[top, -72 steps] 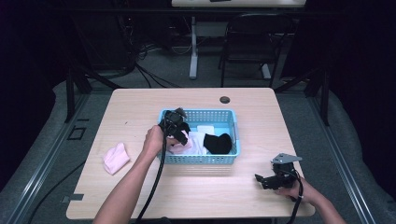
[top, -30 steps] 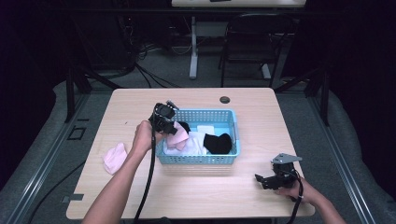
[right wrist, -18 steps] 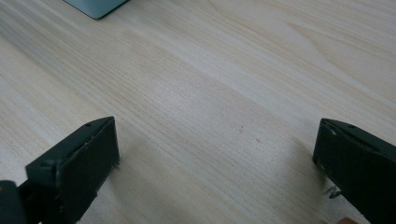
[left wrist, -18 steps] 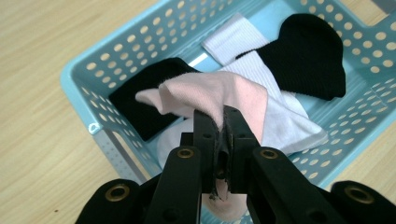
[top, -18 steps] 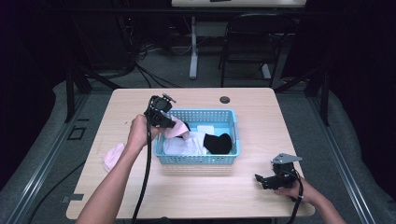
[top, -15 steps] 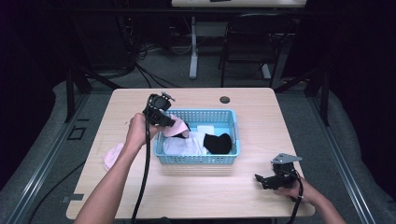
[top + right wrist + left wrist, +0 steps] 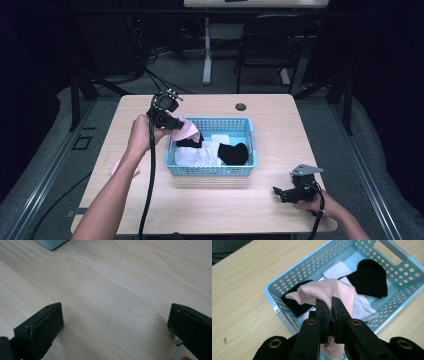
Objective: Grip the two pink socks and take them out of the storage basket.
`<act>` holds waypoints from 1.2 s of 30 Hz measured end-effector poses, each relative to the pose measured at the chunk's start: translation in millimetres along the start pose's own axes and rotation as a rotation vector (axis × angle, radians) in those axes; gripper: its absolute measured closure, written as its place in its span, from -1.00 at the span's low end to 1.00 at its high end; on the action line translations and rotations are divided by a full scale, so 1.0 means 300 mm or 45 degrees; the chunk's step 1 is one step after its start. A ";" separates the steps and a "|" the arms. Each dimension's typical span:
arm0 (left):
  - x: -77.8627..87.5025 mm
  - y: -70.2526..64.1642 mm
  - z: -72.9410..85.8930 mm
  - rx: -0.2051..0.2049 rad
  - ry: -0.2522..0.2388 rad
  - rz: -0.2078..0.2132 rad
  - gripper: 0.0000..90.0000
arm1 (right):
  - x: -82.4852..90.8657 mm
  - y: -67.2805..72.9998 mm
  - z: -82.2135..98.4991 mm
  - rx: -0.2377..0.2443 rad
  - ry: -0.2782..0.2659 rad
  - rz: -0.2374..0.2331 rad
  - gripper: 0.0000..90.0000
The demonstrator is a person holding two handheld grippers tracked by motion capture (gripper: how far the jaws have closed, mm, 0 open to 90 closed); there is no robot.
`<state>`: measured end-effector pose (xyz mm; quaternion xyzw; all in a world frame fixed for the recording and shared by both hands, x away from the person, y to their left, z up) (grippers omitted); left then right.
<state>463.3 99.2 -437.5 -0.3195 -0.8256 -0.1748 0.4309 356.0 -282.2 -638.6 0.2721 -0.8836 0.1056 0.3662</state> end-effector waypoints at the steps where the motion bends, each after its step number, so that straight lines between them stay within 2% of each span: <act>1: 0.010 0.003 -0.002 0.001 -0.005 -0.002 0.90 | 0.000 0.000 0.000 0.000 -0.001 0.000 -1.00; 4: 0.053 0.014 -0.009 0.008 -0.026 -0.013 0.90 | 0.000 0.000 0.000 0.000 0.000 0.000 -1.00; 12: 0.117 0.037 -0.005 0.006 -0.030 -0.043 0.90 | 0.000 0.000 0.000 -0.001 -0.001 0.000 -1.00; 16: 0.157 0.062 0.005 0.023 -0.045 -0.054 0.90 | 0.000 0.000 0.000 -0.001 0.000 0.000 -1.00; 22: 0.222 0.124 0.053 0.081 -0.060 -0.091 0.90 | 0.000 0.000 0.000 0.000 0.000 0.000 -1.00; 29: 0.277 0.186 0.127 0.115 -0.052 -0.136 0.90 | 0.000 0.000 0.000 0.000 0.000 0.000 -1.00; 34: 0.302 0.230 0.191 0.161 -0.048 -0.161 0.89 | 0.000 0.000 0.000 0.000 0.000 0.000 -1.00; 35: 0.302 0.230 0.191 0.161 -0.048 -0.161 0.89 | 0.000 0.000 0.000 0.000 0.000 0.000 -1.00; 36: 0.307 0.241 0.215 0.174 -0.040 -0.169 0.89 | 0.000 0.000 0.000 0.000 0.000 0.000 -1.00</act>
Point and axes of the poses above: each handheld gripper's, and its own axes: x roughly backward along the jaws, z roughly out of its underside, y roughly to its left, the point moved 7 cm from there along -x, roughly forward along the jaws, and after that the axes turned 1 degree about -x, right-handed, at the moved point
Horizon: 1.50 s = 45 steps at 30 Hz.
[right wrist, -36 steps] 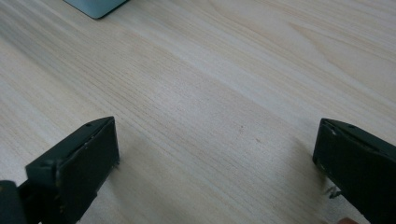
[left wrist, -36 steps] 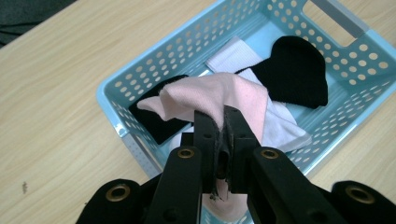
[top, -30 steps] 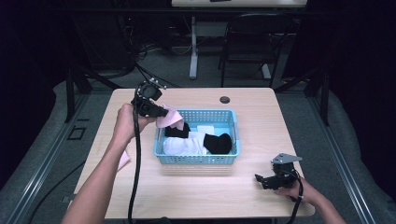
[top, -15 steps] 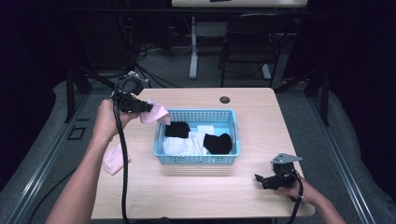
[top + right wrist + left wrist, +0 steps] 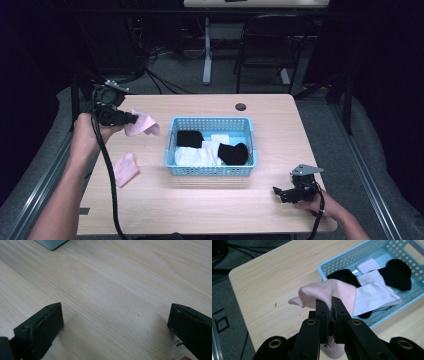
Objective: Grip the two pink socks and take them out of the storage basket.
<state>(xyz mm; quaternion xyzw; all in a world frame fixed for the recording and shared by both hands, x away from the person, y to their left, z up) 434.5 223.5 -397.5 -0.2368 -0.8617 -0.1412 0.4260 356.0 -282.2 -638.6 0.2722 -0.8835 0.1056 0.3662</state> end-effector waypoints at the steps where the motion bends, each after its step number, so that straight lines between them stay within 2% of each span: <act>1: 0.002 0.014 0.025 0.009 0.014 -0.003 0.89 | 0.000 0.000 0.000 0.000 0.001 0.000 -1.00; 3: 0.002 0.023 0.043 0.017 0.021 -0.006 0.89 | 0.000 0.000 0.000 0.000 0.000 0.000 -1.00; 4: -0.005 0.041 0.086 0.037 0.038 -0.007 0.89 | 0.000 0.000 0.000 -0.001 0.000 0.000 -1.00; 7: -0.022 0.060 0.140 0.066 0.064 -0.001 0.89 | 0.000 0.000 0.000 0.000 0.000 0.000 -1.00; 8: -0.022 0.060 0.140 0.066 0.064 -0.001 0.89 | 0.000 0.000 0.000 0.000 0.000 0.000 -1.00; 9: -0.040 0.074 0.182 0.095 0.079 0.003 0.89 | 0.000 0.000 0.000 0.000 0.000 0.000 -1.00; 13: -0.081 0.093 0.252 0.134 0.117 0.013 0.89 | 0.000 0.000 0.000 0.000 0.000 0.000 -1.00; 17: -0.144 0.109 0.320 0.179 0.154 0.031 0.89 | 0.000 0.000 0.000 0.000 0.000 0.000 -1.00; 22: -0.255 0.113 0.403 0.247 0.187 0.058 0.89 | 0.000 0.000 0.000 -0.001 0.000 0.001 -1.00; 23: -0.255 0.113 0.403 0.247 0.187 0.058 0.89 | 0.000 0.000 0.000 -0.001 0.000 0.001 -1.00; 24: -0.298 0.111 0.430 0.263 0.212 0.060 0.89 | 0.000 0.000 0.000 -0.002 0.000 0.001 -1.00; 25: -0.298 0.111 0.430 0.263 0.212 0.060 0.88 | 0.000 0.000 0.000 -0.002 0.000 0.001 -1.00; 26: -0.336 0.109 0.452 0.258 0.248 0.044 0.87 | 0.000 0.000 0.000 -0.002 0.000 0.001 -1.00; 28: -0.371 0.106 0.471 0.254 0.272 0.034 0.85 | 0.000 0.000 0.000 0.001 0.003 0.000 -1.00; 29: -0.371 0.106 0.471 0.254 0.272 0.034 0.82 | 0.000 0.000 0.000 0.001 0.003 0.000 -1.00; 30: -0.395 0.103 0.484 0.260 0.287 0.023 0.73 | 0.000 0.000 0.000 -0.001 0.000 0.001 -1.00; 33: -0.405 0.099 0.493 0.265 0.285 0.036 0.66 | 0.000 0.000 0.000 -0.002 0.000 0.001 -1.00; 34: -0.404 0.101 0.501 0.285 0.290 0.022 0.30 | 0.000 0.000 0.000 -0.001 0.000 0.001 -1.00; 35: -0.404 0.101 0.501 0.285 0.290 0.022 0.14 | 0.000 0.000 0.000 -0.001 0.000 0.001 -1.00; 36: -0.398 0.102 0.505 0.289 0.284 0.011 0.14 | 0.000 0.000 0.000 -0.001 0.000 0.002 -1.00; 37: -0.390 0.101 0.508 0.294 0.269 0.003 -0.01 | 0.000 0.000 0.000 -0.002 0.000 0.002 -1.00; 38: -0.371 0.100 0.515 0.298 0.250 -0.018 -0.34 | 0.001 0.000 0.000 0.001 0.003 0.001 -1.00; 40: -0.358 0.100 0.520 0.295 0.240 -0.036 -0.57 | 0.000 0.000 0.000 -0.002 0.000 0.003 -1.00; 41: -0.326 0.101 0.533 0.299 0.204 -0.068 -0.65 | 0.000 0.000 0.000 -0.002 0.000 0.003 -1.00; 43: -0.313 0.099 0.540 0.302 0.183 -0.078 -0.66 | 0.000 0.000 0.000 -0.002 0.000 0.003 -1.00; 45: -0.287 0.084 0.573 0.314 0.151 -0.089 -0.72 | 0.000 0.000 0.000 -0.003 0.000 0.002 -1.00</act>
Point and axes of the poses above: each handheld gripper's, and its own axes: x roughly backward along the jaws, z roughly out of its underside, y roughly to its left, the point moved 7 cm from there along -x, roughly forward along the jaws, and after that the axes turned 1 degree about -x, right-handed, at the moved point
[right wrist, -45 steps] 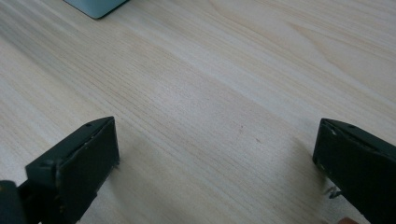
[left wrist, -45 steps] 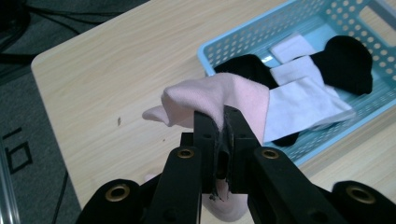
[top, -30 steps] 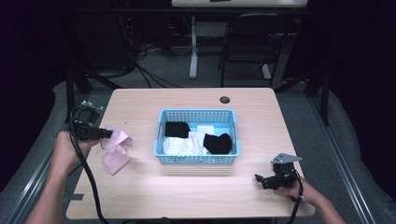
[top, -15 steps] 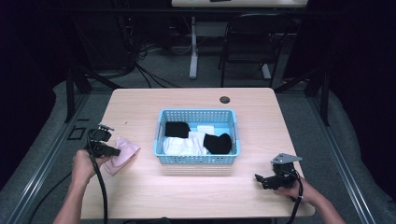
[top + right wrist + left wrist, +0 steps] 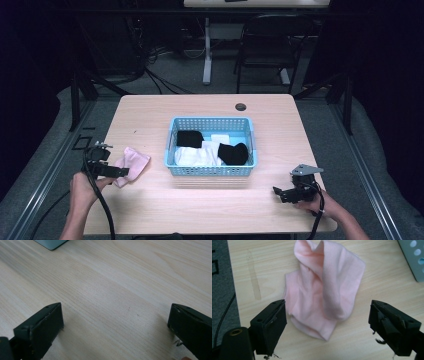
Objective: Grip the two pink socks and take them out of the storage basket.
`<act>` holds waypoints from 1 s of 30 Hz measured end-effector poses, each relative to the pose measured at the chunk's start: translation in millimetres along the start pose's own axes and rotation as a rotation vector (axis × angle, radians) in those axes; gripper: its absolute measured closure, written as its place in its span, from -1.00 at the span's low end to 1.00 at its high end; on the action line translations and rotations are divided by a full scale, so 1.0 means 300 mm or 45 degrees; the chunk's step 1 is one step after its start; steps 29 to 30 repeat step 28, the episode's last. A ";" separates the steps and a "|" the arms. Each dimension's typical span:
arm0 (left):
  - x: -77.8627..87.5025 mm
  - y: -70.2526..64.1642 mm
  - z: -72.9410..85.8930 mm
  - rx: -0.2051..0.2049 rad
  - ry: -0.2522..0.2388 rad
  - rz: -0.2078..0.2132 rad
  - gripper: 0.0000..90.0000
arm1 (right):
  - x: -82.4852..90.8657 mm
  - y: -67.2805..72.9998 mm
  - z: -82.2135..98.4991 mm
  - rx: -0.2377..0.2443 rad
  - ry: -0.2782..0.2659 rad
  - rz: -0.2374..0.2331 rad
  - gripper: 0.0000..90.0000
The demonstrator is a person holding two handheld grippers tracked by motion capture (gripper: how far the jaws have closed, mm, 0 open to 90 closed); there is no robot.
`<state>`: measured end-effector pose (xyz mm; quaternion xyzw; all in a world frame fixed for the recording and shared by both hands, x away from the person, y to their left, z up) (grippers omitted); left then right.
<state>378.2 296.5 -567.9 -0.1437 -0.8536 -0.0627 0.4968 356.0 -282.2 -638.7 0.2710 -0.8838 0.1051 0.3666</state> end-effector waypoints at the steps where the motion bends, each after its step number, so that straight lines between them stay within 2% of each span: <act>1: 0.003 -0.003 0.011 0.002 0.000 0.003 -0.78 | 0.000 0.000 0.000 0.000 0.000 0.001 -1.00; 2: 0.003 -0.003 0.011 0.002 0.000 0.003 -0.84 | 0.000 0.000 0.000 0.000 0.000 0.001 -1.00; 3: 0.003 -0.007 0.031 0.006 -0.003 0.000 -0.84 | 0.000 0.000 0.000 0.000 -0.001 0.001 -1.00; 5: -0.014 -0.022 0.078 0.012 -0.023 -0.014 -1.00 | 0.000 0.000 0.000 0.002 0.002 0.000 -1.00; 7: -0.029 -0.026 0.099 -0.007 -0.041 -0.025 -1.00 | 0.001 0.000 0.000 0.004 0.003 0.001 -1.00; 8: -0.055 -0.023 0.129 -0.021 -0.018 -0.063 -1.00 | 0.002 -0.001 0.000 0.004 0.001 0.009 -1.00; 9: -0.055 -0.023 0.129 -0.021 -0.018 -0.063 -1.00 | 0.000 0.001 0.000 -0.002 -0.007 0.004 -1.00; 10: -0.077 -0.017 0.155 -0.023 -0.012 -0.073 -1.00 | 0.002 -0.001 0.001 0.008 0.006 0.008 -1.00; 12: -0.094 -0.018 0.171 -0.039 0.012 -0.060 -1.00 | 0.001 0.000 0.000 0.004 0.003 0.000 -1.00; 17: -0.139 -0.005 0.191 -0.083 -0.019 -0.114 -1.00 | 0.002 0.000 0.001 -0.001 0.004 0.010 -1.00; 18: -0.143 -0.001 0.192 -0.068 -0.037 -0.086 -1.00 | 0.001 0.002 0.001 -0.008 -0.006 0.006 -1.00; 20: -0.146 0.019 0.194 -0.030 -0.075 -0.099 -1.00 | 0.002 0.001 0.002 -0.006 -0.003 0.015 -1.00; 21: -0.146 0.019 0.194 -0.030 -0.075 -0.099 -1.00 | 0.002 0.001 0.002 -0.007 -0.004 0.014 -1.00; 22: -0.151 0.029 0.199 0.002 -0.102 -0.061 -1.00 | 0.002 0.001 0.003 -0.007 -0.004 0.014 -1.00; 24: -0.150 0.034 0.202 -0.012 -0.116 -0.054 -1.00 | 0.002 0.001 0.003 -0.007 -0.005 0.014 -1.00; 30: -0.150 0.032 0.204 -0.002 -0.129 -0.061 -1.00 | 0.002 0.001 0.003 -0.006 -0.004 0.013 -1.00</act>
Point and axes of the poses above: each handheld gripper's, and its own axes: x roughly backward along the jaws, z roughly out of its underside, y roughly to its left, the point moved 7 cm from there along -x, roughly forward along the jaws, and after that the axes turned 1 degree about -x, right-handed, at the moved point
